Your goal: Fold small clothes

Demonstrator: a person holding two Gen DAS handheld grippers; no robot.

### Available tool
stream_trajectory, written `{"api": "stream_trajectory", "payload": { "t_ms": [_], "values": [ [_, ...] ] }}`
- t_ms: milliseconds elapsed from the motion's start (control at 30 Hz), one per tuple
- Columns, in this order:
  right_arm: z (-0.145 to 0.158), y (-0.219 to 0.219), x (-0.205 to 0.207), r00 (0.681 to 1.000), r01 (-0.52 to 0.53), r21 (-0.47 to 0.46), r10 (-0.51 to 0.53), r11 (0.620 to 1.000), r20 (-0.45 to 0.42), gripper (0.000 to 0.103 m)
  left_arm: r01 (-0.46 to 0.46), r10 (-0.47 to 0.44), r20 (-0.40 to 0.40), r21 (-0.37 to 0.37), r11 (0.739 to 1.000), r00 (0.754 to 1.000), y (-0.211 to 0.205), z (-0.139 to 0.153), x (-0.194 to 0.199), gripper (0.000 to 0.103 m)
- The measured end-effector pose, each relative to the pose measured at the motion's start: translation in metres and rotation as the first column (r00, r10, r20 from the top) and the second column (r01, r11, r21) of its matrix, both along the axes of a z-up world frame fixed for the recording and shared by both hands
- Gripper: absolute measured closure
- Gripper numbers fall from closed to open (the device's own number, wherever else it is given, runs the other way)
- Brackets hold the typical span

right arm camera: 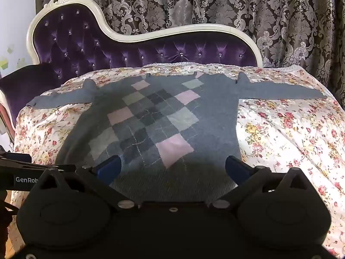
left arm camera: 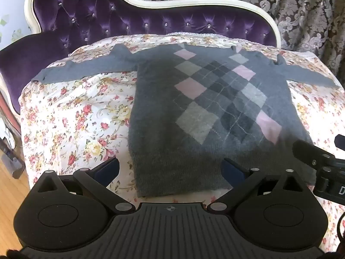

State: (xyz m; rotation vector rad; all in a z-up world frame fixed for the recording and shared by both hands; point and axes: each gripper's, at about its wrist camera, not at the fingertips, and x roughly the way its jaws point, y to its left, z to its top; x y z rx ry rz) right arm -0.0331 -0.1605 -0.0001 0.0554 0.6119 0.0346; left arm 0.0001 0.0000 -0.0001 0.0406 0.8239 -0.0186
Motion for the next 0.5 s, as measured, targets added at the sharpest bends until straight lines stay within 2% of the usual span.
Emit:
{"api": "stream_trajectory", "payload": {
  "t_ms": [500],
  "values": [
    [0.0009, 0.0034, -0.0035, 1.000, 0.000, 0.003, 0.000, 1.000, -0.009, 0.001, 0.004, -0.004, -0.011, 0.001, 1.000, 1.000, -0.0027, -0.0028, -0.0018, 0.002]
  ]
}}
